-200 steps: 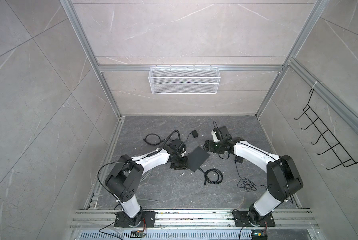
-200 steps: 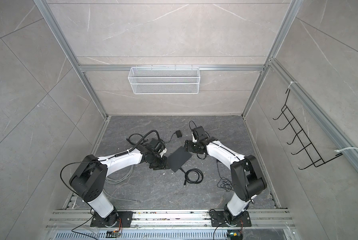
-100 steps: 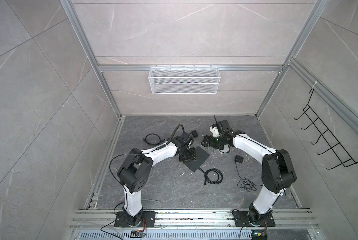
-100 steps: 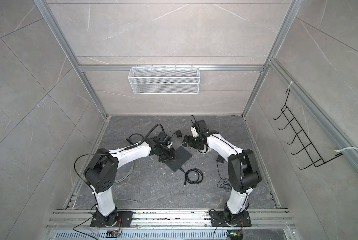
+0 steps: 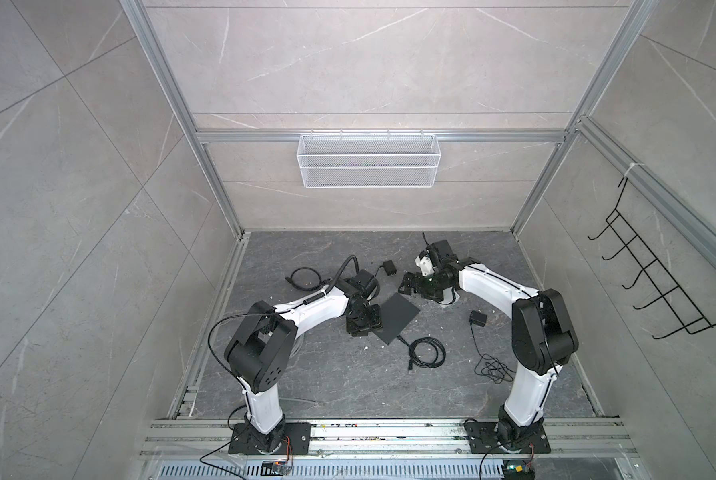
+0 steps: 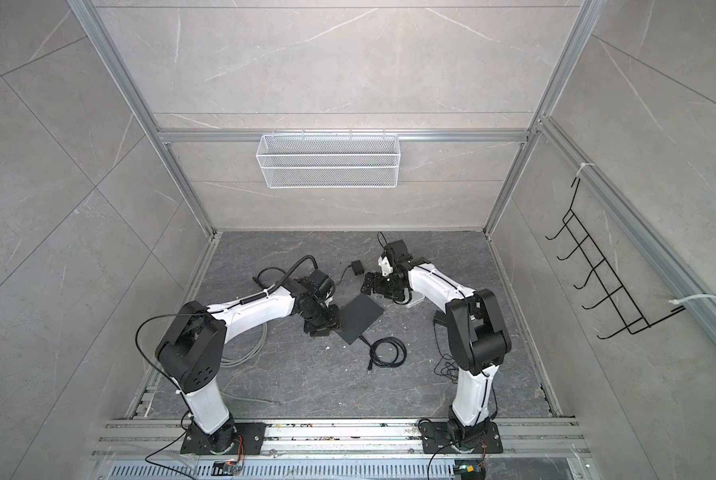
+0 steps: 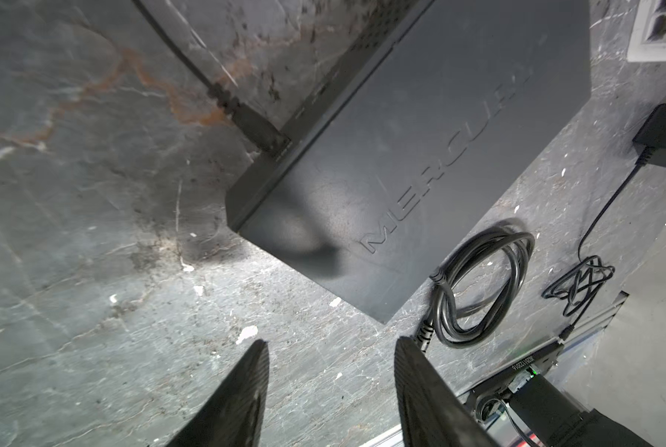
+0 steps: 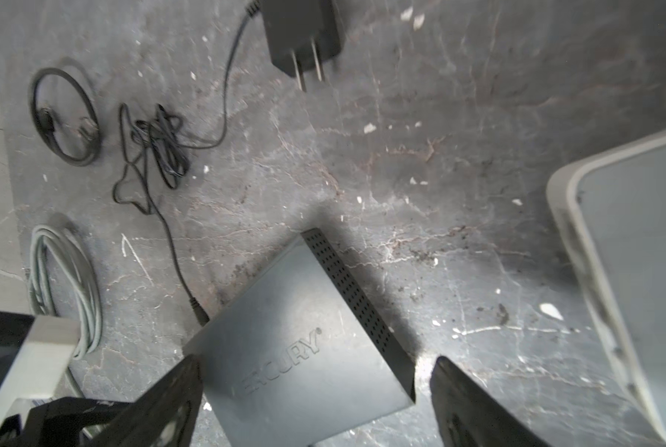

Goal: Insert the plug into the switch port

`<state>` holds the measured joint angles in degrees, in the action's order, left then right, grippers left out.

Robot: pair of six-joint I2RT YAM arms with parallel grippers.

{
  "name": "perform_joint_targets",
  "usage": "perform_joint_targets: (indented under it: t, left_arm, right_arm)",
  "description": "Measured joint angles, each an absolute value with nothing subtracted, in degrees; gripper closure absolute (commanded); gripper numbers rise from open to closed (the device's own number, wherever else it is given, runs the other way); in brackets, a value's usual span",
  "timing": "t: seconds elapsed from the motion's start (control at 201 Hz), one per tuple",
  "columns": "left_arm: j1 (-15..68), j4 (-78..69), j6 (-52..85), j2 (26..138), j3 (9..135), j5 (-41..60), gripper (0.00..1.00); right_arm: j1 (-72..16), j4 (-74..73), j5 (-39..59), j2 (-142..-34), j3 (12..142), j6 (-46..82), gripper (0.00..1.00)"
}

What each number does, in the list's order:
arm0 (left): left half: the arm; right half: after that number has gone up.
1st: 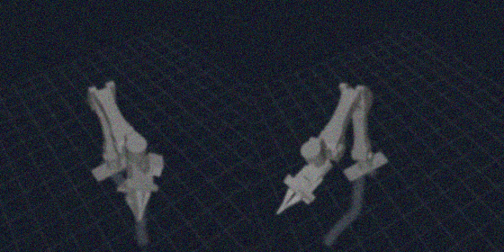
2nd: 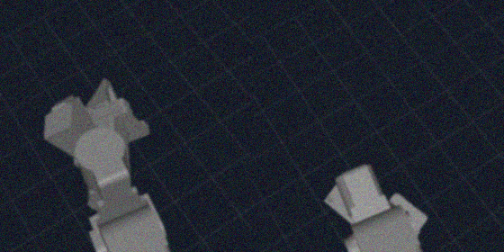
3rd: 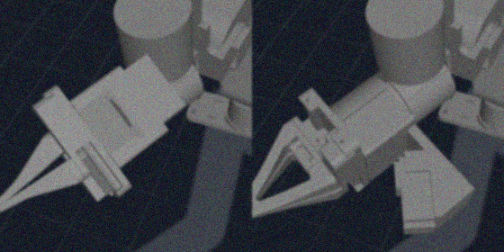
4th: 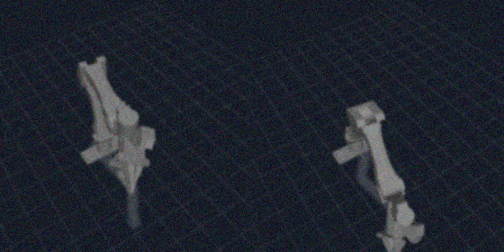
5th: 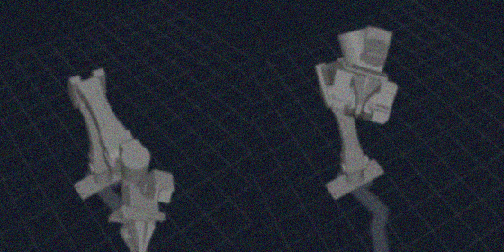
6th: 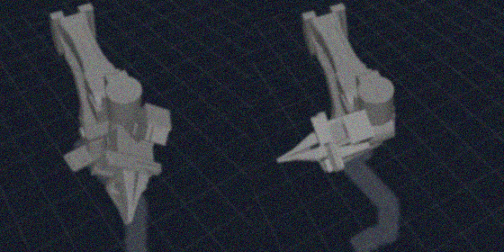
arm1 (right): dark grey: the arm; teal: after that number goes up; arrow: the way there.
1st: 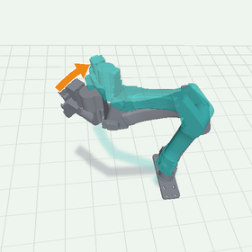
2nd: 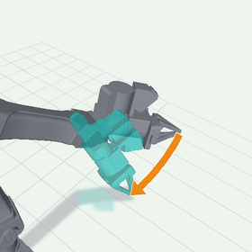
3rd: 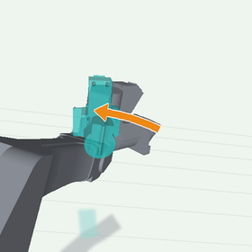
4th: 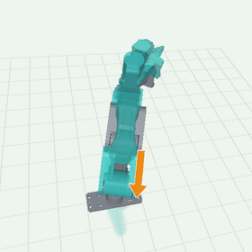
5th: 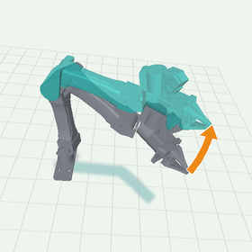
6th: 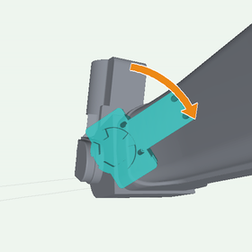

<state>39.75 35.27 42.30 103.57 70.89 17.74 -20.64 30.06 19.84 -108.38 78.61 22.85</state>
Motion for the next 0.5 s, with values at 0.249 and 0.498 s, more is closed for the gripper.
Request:
perform_joint_targets:
  t: [0.249,0.498]
  left_arm:
    - [39.70,30.33,43.64,105.23,69.14,18.55,0.45]
    - [39.57,23.79,47.66,107.22,67.96,18.37,0.46]
  right_arm:
    - [-20.64,29.71,21.52,-110.59,78.39,22.92,0.09]
    - [-20.71,28.47,23.44,-112.20,75.07,25.96,0.11]
